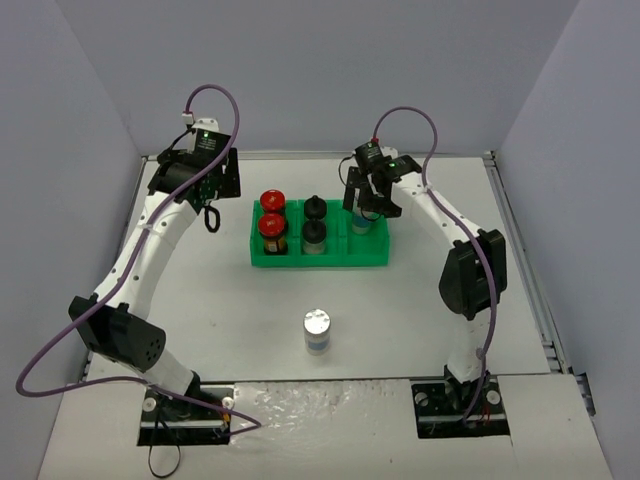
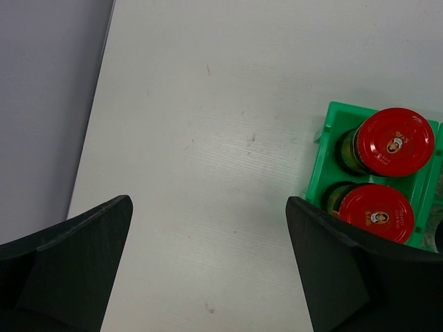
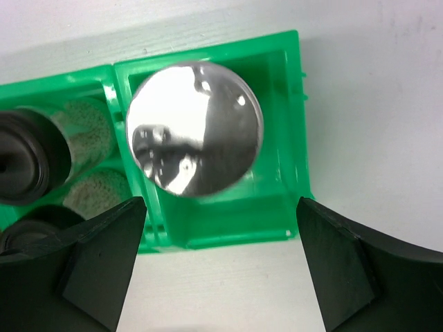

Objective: Organize the condiment bottles

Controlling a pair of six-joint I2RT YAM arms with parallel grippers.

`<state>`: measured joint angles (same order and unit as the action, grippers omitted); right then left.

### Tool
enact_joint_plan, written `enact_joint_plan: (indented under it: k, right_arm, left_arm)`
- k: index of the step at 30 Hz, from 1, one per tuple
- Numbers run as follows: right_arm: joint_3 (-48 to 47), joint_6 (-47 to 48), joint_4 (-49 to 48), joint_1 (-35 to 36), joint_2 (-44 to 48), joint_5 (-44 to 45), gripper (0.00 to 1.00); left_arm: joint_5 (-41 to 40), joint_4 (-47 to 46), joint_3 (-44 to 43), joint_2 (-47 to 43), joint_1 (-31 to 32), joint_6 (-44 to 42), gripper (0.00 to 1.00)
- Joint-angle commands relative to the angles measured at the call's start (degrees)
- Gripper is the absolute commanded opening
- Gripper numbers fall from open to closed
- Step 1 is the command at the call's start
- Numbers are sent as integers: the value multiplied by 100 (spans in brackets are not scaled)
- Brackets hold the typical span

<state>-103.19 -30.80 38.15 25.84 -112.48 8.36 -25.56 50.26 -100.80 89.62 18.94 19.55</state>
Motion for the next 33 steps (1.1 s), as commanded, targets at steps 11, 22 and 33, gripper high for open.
enact_joint_plan:
  k: [11,22,33]
  right_arm:
    - [1900,-132,248,1932,2275,-587,84]
    - [2353,-236,483,2751,2430,-760,82]
    - [1950,-401,474,3416,1961,-783,86]
  left_arm:
    - [-113,-227,4,-238,-48,-48,91]
    - [-116,-213,63,-276,-39,-60,91]
    - [-111,-187,65,-274,-43,-78,91]
